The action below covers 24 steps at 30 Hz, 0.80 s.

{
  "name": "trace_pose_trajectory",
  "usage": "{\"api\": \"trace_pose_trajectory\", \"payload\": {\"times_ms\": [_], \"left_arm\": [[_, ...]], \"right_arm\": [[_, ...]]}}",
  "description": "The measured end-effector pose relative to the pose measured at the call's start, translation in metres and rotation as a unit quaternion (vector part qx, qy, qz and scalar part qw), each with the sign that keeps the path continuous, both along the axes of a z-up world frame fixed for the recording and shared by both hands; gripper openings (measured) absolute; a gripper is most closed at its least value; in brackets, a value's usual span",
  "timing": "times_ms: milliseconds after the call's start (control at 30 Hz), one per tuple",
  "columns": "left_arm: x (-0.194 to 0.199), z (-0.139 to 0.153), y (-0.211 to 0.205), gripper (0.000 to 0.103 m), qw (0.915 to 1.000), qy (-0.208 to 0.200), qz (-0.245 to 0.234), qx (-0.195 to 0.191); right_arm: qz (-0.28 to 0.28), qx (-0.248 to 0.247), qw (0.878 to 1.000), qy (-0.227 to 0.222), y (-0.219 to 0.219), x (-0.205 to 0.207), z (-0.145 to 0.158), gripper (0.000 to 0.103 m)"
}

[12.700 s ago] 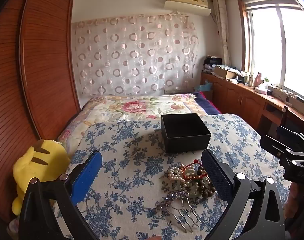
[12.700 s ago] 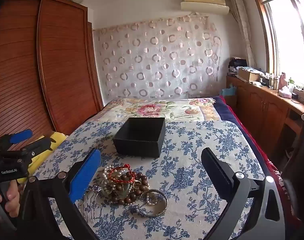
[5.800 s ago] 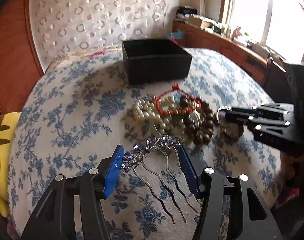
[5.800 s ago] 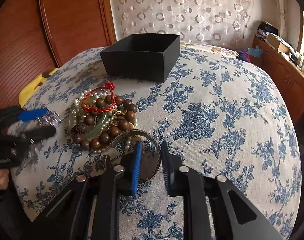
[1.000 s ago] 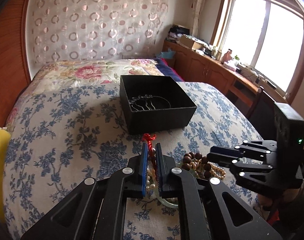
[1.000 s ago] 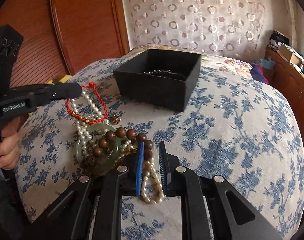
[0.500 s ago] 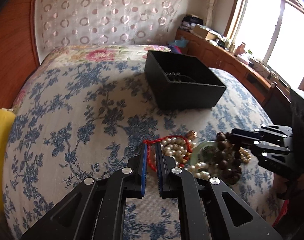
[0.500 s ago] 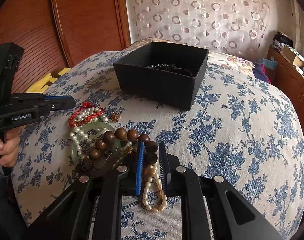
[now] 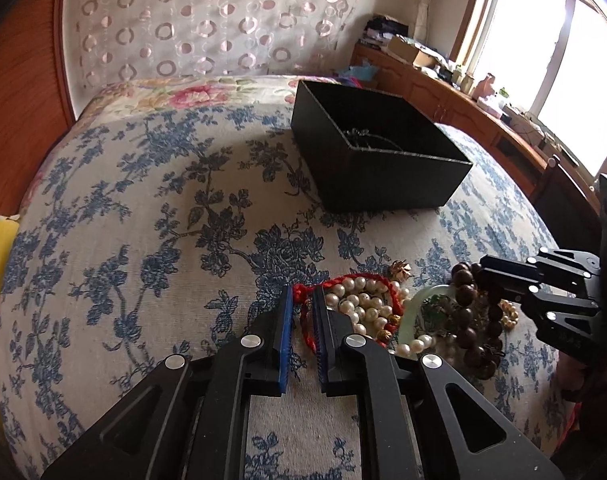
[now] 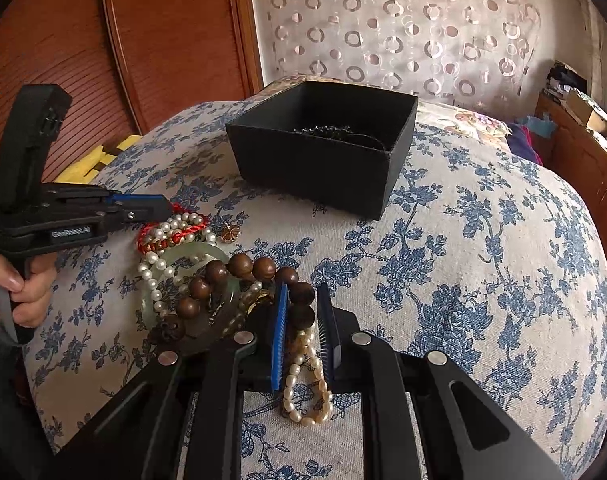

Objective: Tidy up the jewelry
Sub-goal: 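Lower the red bracelet into the box with the left tool while the right tool releases brown beads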

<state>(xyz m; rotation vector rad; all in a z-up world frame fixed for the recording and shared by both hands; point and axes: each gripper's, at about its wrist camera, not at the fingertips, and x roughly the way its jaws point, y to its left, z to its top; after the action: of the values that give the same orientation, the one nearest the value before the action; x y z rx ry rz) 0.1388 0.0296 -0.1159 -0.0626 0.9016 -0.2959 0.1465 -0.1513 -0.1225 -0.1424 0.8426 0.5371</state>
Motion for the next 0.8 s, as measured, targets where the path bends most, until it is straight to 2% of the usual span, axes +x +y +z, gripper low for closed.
{"api": "trace_pose_trajectory", "payload": {"times_ms": [200, 433, 633, 800], "left_arm": [[0.002, 0.003, 0.003, 0.005, 0.9999, -0.009, 0.009, -0.007], [-0.010, 0.034, 0.002, 0.005, 0.9981, -0.059, 0.018, -0.007], [-0.020, 0.064, -0.002, 0.005, 0.9949, -0.099, 0.016, -0.003], [-0.022, 0.077, -0.004, 0.005, 0.9933, -0.115, 0.015, -0.005]], "right_arm": [[0.006, -0.001, 1.000, 0.009, 0.001, 0.004, -0.003, 0.017], [0.016, -0.005, 1.000, 0.005, 0.004, 0.004, -0.003, 0.015], [0.018, 0.011, 0.999, -0.026, 0.004, -0.003, 0.018, 0.015], [0.022, 0.017, 0.998, -0.056, 0.004, -0.009, 0.043, 0.015]]}}
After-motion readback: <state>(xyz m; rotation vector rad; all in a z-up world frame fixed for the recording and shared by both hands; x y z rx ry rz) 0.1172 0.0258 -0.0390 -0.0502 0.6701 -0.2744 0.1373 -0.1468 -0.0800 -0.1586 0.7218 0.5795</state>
